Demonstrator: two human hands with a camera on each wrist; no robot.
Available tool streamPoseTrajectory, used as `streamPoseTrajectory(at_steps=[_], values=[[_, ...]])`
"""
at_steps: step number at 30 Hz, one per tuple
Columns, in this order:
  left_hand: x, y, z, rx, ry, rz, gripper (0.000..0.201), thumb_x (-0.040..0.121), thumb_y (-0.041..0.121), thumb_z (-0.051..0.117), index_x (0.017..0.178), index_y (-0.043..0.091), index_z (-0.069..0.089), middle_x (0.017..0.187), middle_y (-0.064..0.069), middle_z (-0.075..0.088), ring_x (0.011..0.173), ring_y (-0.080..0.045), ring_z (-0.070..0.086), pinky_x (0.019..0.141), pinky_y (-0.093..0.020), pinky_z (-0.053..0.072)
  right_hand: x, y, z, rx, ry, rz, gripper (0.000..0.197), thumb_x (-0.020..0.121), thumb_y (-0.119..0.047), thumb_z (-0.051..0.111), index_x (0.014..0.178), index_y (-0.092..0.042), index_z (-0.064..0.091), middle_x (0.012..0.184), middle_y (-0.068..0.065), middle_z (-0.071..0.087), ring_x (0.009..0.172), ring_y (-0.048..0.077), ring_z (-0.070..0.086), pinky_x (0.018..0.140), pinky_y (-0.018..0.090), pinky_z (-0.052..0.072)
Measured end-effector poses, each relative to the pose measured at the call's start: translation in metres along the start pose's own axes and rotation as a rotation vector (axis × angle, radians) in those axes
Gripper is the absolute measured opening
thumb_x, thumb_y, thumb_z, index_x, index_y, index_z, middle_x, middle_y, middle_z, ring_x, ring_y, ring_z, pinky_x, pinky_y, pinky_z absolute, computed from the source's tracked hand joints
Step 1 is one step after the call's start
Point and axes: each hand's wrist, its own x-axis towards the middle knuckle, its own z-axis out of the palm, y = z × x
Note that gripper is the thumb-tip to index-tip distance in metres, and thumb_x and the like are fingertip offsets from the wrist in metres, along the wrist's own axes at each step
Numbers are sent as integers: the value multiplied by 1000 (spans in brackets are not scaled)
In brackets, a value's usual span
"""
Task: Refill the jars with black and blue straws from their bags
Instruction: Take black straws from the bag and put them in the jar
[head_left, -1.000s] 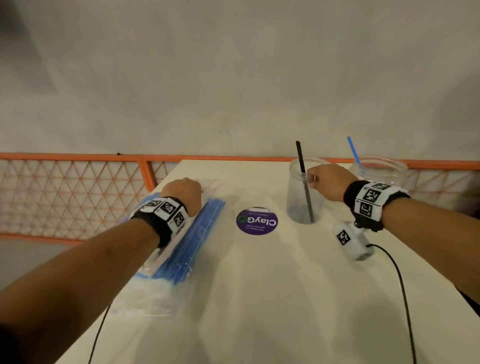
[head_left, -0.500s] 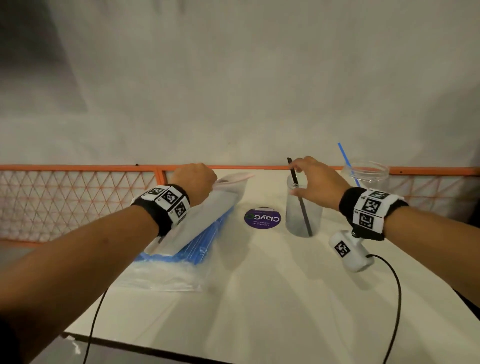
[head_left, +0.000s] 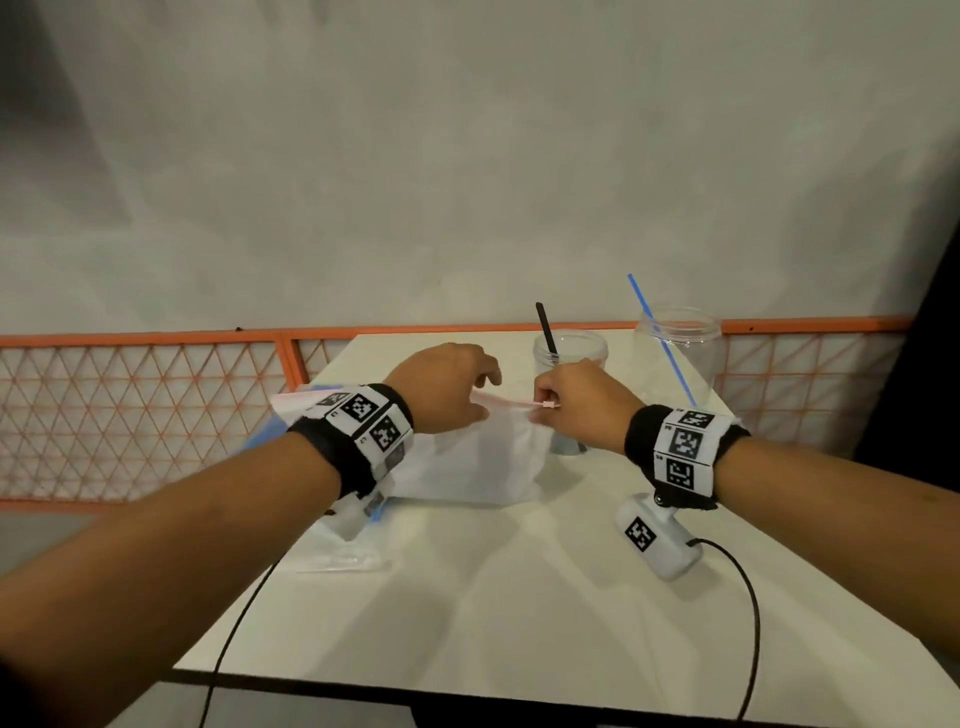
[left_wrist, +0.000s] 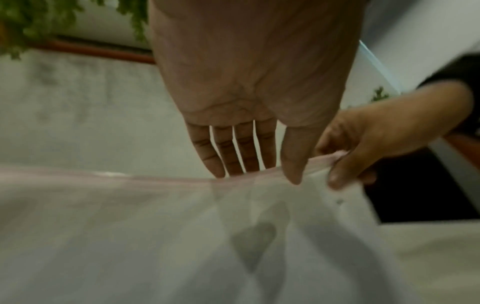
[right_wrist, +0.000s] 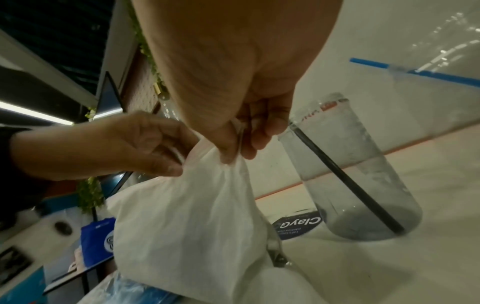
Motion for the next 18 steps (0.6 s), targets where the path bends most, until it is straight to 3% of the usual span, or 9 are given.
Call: streamPoseTrajectory(at_steps=[3,8,10,13,16,18], values=[[13,40,21,-232,76,42,38,83,35,73,115,17,66,111,1,66,99,-19,61,85,-35,50,-1,6,0,124,75,83,23,75,-21,74,67,-17,53,61,-7,51,57,11,49,50,20,34],[30,63,56,-593,275,-38,16,82,24,77,96,17,73,92,1,74,89,-16,66,84,-36,52,-10,25,-5,407,136,240,24,70,9,63,68,-12,51,64,9,64,53,19,67,57,35,58],[38,67,64,-641,325,-62,5,82,19,76,85,16,74,83,2,74,82,-17,66,80,-37,52,-13,30,-6,477,159,257,24,73,10,59,65,-12,54,61,9,66,52,17,68,59,36,60],[48,70,69,-673,368,-83,4,84,13,74,81,11,76,79,-1,74,78,-20,67,79,-35,51,-18,35,-8,514,201,265,22,72,8,60,67,-12,58,60,9,66,51,17,68,59,34,61],[53,69,71,-725,383,-93,6,84,14,75,80,11,77,76,2,74,72,-14,65,75,-25,49,-19,38,-9,519,195,277,21,74,5,64,80,-15,63,63,7,70,55,16,69,62,28,60],[56,68,72,-765,388,-113,6,82,16,77,77,14,78,70,6,72,65,-7,61,69,-17,46,-20,39,-9,499,222,276,17,75,2,66,80,-14,66,65,7,70,59,16,70,67,30,60]])
